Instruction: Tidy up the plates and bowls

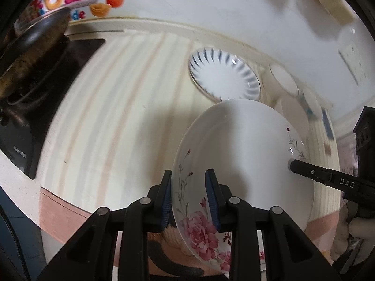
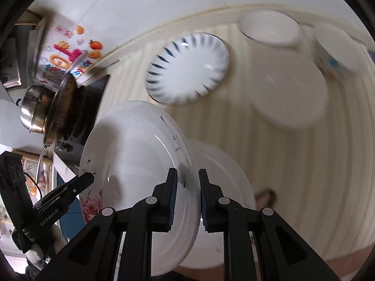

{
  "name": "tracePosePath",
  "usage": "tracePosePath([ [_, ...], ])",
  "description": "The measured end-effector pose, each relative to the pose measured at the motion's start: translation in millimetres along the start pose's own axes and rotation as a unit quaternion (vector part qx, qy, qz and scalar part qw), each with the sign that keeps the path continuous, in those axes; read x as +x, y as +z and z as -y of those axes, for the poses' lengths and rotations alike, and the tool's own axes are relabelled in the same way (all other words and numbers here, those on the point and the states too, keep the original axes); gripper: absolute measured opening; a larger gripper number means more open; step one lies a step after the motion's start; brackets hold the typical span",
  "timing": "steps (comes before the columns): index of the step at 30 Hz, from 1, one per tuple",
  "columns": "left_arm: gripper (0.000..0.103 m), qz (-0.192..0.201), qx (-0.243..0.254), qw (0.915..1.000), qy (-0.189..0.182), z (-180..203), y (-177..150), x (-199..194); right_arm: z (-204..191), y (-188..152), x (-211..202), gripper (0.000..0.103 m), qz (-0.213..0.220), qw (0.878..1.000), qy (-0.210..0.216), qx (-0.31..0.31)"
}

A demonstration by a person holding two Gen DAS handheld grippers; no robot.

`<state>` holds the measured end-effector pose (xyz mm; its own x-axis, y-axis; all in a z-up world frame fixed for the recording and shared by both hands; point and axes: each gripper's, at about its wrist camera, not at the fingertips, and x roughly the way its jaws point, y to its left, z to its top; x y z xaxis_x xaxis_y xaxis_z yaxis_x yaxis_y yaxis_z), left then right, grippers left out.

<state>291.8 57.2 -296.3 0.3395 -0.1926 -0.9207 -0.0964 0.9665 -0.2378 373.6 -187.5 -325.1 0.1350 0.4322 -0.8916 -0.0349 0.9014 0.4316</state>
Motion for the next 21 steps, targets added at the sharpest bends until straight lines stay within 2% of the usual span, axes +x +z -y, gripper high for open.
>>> tracePosePath([
  [10, 0.025, -0.032, 0.044, 0.9983, 0.021, 23, -22, 25, 45, -41, 20, 0.020, -0.010, 0.999, -0.007, 0.042],
  [21, 0.025, -0.049, 0.066, 0.9957, 0.042, 30, -24, 43, 51, -39, 26, 0.020, -0.006, 0.999, -0.012, 0.044],
])
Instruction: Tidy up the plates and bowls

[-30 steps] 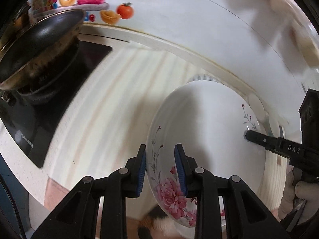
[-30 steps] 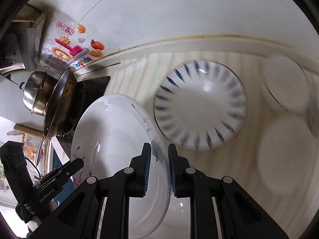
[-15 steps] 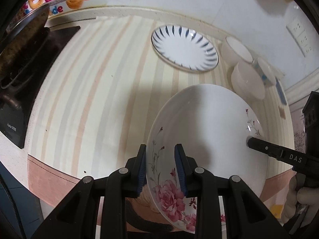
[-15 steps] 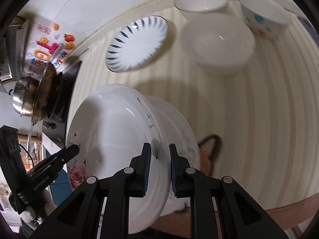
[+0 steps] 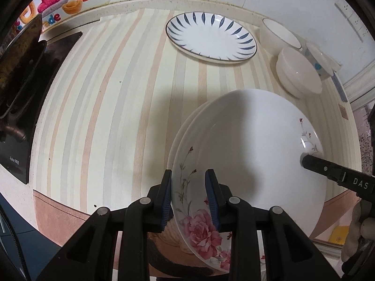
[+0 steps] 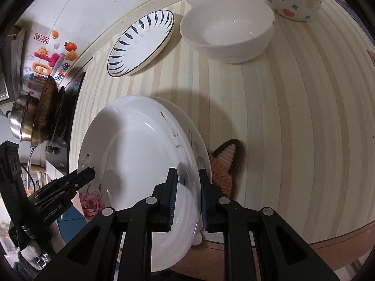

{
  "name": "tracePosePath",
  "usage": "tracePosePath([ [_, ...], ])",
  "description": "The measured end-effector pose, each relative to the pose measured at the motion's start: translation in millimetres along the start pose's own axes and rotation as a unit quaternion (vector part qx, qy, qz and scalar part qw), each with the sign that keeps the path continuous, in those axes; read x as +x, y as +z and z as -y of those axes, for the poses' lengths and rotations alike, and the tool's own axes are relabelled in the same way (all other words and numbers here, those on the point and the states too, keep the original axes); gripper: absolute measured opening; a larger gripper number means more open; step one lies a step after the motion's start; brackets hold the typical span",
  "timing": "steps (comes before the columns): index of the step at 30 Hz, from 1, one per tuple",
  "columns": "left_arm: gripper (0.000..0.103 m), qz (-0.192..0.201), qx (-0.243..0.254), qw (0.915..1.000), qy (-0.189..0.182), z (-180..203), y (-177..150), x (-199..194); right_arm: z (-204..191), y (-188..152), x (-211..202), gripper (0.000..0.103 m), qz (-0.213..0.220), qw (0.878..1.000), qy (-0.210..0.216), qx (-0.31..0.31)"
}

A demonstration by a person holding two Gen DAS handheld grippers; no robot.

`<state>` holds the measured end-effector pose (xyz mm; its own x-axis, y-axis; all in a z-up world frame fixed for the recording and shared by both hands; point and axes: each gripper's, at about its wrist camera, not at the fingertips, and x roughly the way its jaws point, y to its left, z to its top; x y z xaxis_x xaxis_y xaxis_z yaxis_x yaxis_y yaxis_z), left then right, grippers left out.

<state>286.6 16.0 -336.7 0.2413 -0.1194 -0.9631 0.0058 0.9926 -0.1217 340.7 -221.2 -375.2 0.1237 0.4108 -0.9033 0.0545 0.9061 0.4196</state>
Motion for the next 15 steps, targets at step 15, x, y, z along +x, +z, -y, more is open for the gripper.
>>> tracePosePath([
  [15, 0.025, -0.011, 0.015, 0.9994, 0.030, 3, -4, 9, -9, 3, 13, 0.022, -0.016, 1.000, -0.014, -0.015],
])
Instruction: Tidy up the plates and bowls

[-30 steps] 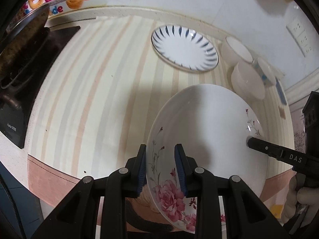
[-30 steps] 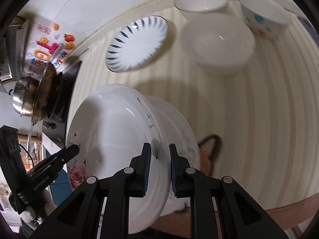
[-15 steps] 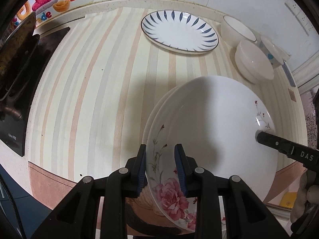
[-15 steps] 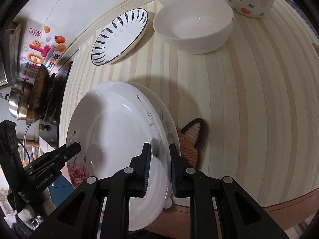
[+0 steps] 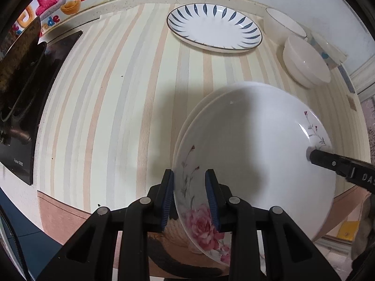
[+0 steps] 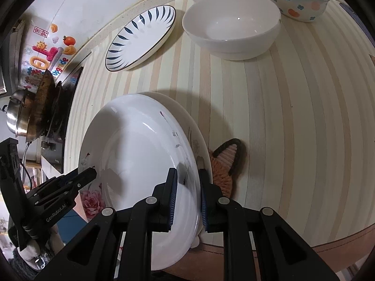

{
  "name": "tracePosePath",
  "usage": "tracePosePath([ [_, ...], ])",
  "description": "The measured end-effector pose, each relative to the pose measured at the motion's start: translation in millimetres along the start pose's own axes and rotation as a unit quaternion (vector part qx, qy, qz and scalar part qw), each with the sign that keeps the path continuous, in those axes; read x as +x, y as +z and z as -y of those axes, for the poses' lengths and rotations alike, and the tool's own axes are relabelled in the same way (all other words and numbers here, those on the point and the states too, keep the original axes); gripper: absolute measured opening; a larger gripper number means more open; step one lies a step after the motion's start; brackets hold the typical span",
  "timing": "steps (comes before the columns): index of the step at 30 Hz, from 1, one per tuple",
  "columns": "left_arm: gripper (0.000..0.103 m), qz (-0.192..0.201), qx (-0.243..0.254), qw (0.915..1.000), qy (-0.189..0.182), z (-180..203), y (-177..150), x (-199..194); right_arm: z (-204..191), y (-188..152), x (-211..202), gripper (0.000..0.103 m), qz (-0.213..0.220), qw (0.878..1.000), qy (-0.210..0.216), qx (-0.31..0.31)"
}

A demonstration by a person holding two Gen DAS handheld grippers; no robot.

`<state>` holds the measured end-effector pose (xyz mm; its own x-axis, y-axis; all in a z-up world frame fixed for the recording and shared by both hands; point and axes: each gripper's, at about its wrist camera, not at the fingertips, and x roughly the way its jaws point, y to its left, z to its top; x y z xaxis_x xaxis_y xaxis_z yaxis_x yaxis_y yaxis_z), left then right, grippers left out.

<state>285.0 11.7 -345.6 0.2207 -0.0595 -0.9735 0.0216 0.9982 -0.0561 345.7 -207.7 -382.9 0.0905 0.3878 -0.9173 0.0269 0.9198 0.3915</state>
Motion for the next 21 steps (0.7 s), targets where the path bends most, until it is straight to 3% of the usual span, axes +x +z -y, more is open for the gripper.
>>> tracePosePath([
  [8, 0.026, -0.004, -0.004, 1.0000, -0.005, 1, 5, -1, 15, 1, -5, 0.025, -0.030, 0.998, 0.040, 0.044],
  [15, 0.026, -0.013, -0.028, 0.9994, -0.014, -11, 7, -3, 23, 3, -16, 0.027, -0.051, 0.997, 0.050, 0.041],
  [21, 0.026, 0.027, -0.037, 0.9989, -0.001, -26, 42, -28, 20, 37, -52, 0.027, 0.005, 0.995, 0.086, 0.057],
])
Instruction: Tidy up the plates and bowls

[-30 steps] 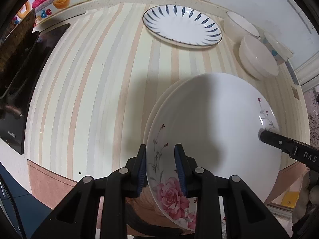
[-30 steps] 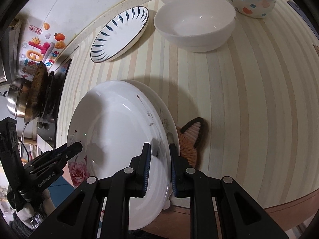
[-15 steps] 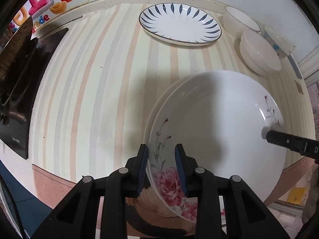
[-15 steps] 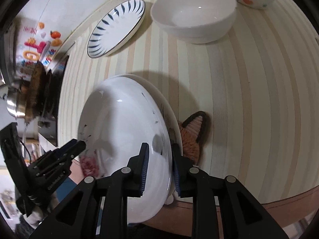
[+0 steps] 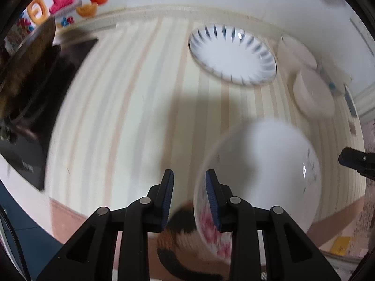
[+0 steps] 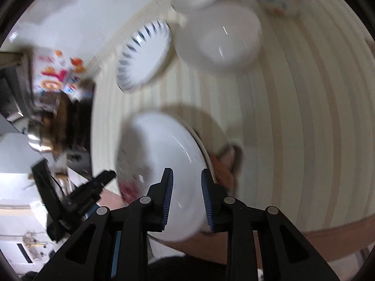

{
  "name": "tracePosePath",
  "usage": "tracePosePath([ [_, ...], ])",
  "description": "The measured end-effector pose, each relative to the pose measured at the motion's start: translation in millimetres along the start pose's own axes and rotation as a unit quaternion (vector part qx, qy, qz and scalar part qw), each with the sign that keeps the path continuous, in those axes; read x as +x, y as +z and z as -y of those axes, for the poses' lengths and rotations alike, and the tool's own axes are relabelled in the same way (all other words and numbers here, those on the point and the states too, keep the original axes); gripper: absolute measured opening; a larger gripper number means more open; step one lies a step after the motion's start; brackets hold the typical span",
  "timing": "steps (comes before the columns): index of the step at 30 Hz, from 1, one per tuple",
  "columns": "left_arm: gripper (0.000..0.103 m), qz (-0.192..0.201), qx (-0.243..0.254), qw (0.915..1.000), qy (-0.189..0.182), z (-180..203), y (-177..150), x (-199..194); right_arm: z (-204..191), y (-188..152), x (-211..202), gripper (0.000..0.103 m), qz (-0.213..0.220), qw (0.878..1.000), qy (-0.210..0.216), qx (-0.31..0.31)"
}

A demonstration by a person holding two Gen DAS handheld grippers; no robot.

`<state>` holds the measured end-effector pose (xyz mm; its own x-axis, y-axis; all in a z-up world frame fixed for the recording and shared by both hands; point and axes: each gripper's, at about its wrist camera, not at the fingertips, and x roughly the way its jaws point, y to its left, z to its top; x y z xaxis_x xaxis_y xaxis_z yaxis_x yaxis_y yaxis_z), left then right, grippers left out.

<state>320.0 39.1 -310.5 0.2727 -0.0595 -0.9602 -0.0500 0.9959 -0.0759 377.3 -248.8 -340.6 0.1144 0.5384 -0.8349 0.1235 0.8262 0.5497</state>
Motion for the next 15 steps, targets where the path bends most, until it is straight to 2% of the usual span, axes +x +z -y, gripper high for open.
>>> tracePosePath([
  [1, 0.028, 0.007, 0.002, 1.0000, -0.002, 0, 12, -2, -7, 11, -2, 0.028, 0.009, 1.000, 0.005, -0.007],
  [2, 0.035, 0.015, 0.007, 0.9999, 0.003, 2, 32, -2, -13, 22, -2, 0.029, 0.027, 1.000, 0.011, -0.007],
  [3, 0.035, 0.018, 0.011, 0.9998, 0.005, 3, 44, 0, -22, 40, -2, 0.033, 0.038, 0.999, 0.019, -0.012],
  [4, 0.035, 0.024, 0.014, 0.9996, 0.007, 3, 65, 5, -28, 54, 0, 0.043, 0.046, 0.999, 0.019, -0.012],
  [5, 0.035, 0.027, 0.014, 0.9995, 0.012, 2, 79, 10, -34, 71, 4, 0.046, 0.057, 0.998, 0.014, -0.012],
  [8, 0.035, 0.023, 0.000, 0.9996, 0.016, -8, 125, 37, -46, 116, 22, 0.046, 0.075, 0.997, -0.009, -0.005],
  [10, 0.035, 0.015, -0.016, 0.9997, 0.011, -17, 153, 57, -52, 138, 37, 0.046, 0.072, 0.997, -0.018, 0.001],
  [13, 0.035, 0.001, -0.028, 0.9996, 0.007, -21, 177, 80, -62, 169, 60, 0.046, 0.061, 0.997, -0.045, -0.009],
  [15, 0.035, -0.012, -0.027, 0.9996, 0.002, -22, 190, 96, -64, 186, 78, 0.046, 0.043, 0.996, -0.083, -0.012],
])
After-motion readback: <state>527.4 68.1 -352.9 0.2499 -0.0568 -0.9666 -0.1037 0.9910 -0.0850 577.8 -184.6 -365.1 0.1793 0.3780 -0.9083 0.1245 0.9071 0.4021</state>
